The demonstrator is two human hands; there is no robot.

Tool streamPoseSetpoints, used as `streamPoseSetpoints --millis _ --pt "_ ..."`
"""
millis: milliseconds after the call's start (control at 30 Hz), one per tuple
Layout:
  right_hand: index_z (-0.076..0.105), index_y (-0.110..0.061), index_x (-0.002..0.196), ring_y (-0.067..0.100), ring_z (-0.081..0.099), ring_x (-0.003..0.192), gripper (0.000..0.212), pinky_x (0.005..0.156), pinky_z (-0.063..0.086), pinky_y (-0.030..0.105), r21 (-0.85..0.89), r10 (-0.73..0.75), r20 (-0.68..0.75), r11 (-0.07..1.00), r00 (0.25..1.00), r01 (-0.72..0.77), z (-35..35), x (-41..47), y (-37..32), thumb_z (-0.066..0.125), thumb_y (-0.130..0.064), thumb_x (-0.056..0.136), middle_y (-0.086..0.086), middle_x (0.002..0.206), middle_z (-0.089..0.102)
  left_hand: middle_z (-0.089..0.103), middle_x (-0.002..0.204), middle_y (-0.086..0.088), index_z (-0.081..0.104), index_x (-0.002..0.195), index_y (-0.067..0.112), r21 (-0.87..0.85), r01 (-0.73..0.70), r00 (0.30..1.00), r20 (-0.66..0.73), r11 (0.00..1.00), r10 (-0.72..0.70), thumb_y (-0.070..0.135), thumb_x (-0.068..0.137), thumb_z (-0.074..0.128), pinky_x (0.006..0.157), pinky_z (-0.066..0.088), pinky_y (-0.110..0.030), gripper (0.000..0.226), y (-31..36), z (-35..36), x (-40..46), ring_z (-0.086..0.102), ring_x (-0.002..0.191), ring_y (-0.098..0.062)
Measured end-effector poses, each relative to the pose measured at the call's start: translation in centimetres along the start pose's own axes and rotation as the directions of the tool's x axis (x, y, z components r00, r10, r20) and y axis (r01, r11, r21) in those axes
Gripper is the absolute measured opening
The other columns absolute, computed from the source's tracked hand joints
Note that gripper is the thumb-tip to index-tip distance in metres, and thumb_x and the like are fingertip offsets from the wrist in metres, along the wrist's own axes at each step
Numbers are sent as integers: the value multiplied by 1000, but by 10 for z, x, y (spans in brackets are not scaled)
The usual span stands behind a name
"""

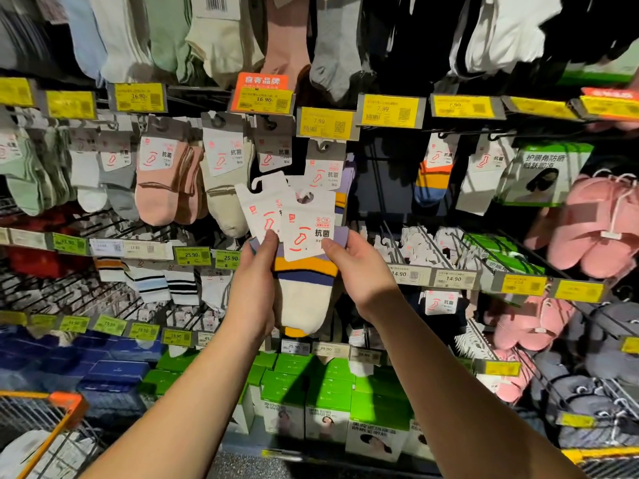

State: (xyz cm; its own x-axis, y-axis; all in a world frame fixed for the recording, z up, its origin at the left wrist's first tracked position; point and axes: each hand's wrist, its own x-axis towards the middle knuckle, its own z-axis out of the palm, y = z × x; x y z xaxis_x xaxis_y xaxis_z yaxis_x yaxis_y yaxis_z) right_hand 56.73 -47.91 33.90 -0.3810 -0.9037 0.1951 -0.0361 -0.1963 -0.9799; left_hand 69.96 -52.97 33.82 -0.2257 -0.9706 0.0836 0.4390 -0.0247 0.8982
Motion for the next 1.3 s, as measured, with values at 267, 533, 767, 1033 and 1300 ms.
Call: streamPoseSetpoints --millis 267,533,767,1033,1300 --pt "63 -22 118 26 65 118 22 106 47 50 287 61 -91 957 994 -33 -9 25 -12 45 -18 106 7 124 70 74 108 5 59 110 22 81 -106 988 -105 991 114 31 103 53 74 55 -27 13 7 -18 13 72 93 -10" --pt "51 -13 132 23 59 115 45 88 48 38 -258 -86 -244 966 966 21 -16 81 -30 49 -47 101 2 125 62 76 100 11 62 106 29 108 -161 973 -147 981 176 37 101 56 83 59 -36 11 22 -31 19 73 91 -7" --pt "50 -10 130 24 58 109 41 77 41 32 -356 -132 -255 934 958 34 -10 112 -38 47 -41 104 7 124 61 77 103 9 63 106 30 95 -155 979 -120 983 166 37 99 58 94 55 -55 11 25 -29 18 73 99 -18" --pt "49 -10 115 20 52 89 32 61 37 27 -359 -116 -317 933 941 -6 -12 121 -23 44 -40 105 2 97 55 76 108 7 63 112 28 86 -148 982 -109 985 157 38 99 58 97 53 -55 16 25 -33 18 72 102 -18" --pt "45 -3 137 36 58 115 59 75 41 36 -802 -119 -260 580 958 -146 -16 143 -30 32 -51 105 17 131 58 77 106 6 62 113 26 56 -139 986 -89 989 144 33 102 55 94 56 -50 14 24 -31 20 73 98 -16"
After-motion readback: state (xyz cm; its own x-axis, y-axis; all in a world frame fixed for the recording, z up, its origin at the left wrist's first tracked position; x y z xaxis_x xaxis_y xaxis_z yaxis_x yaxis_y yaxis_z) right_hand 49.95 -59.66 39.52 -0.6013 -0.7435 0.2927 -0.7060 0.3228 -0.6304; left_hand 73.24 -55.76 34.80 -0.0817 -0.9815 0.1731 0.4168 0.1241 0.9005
